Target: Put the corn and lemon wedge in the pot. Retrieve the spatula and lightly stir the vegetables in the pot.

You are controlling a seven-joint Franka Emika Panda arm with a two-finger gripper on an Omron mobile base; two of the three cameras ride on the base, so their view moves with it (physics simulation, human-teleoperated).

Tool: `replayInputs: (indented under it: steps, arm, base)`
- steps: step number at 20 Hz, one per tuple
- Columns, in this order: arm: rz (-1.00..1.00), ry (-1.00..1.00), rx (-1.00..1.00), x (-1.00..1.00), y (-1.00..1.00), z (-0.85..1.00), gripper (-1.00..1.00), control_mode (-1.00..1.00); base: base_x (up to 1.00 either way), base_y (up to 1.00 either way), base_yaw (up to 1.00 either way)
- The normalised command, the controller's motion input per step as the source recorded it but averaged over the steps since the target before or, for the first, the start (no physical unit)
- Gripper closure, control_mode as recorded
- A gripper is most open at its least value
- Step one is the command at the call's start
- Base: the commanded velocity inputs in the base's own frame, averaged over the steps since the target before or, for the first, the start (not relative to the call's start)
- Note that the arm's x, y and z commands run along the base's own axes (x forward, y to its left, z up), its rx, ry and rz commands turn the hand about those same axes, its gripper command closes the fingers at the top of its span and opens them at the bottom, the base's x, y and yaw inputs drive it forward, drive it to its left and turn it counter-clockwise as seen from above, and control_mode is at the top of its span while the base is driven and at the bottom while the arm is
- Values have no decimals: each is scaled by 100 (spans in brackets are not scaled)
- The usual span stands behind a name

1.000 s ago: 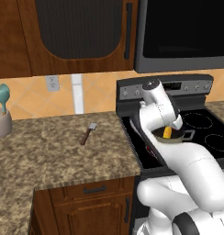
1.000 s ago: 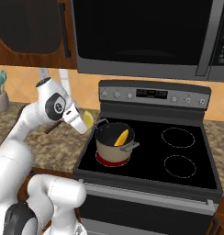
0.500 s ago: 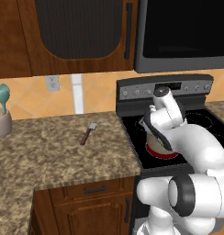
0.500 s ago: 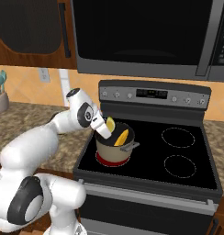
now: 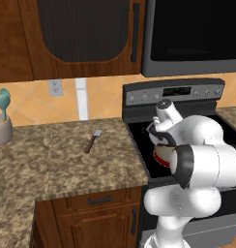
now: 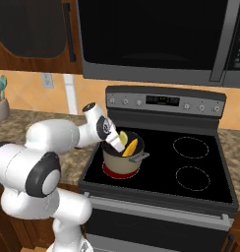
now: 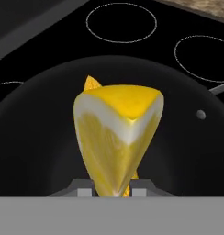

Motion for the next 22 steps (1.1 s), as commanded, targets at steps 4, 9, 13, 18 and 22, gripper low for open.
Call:
replayInputs:
  steps: [4, 9, 13, 18, 22]
  arm:
    - [0, 18, 7, 50, -10, -29, 100, -100]
    - [1, 15, 5, 13, 0, -29, 100, -100]
    - [0, 4, 3, -41, 0, -13, -100, -100]
    - [0, -1, 0, -78, -11, 0, -100, -100]
    - [0, -7, 0, -42, -6, 25, -100, -100]
  base:
    - [0, 0, 0]
    - [0, 0, 0]
    - [0, 0, 0]
    - [0, 0, 0]
    - [0, 0, 0]
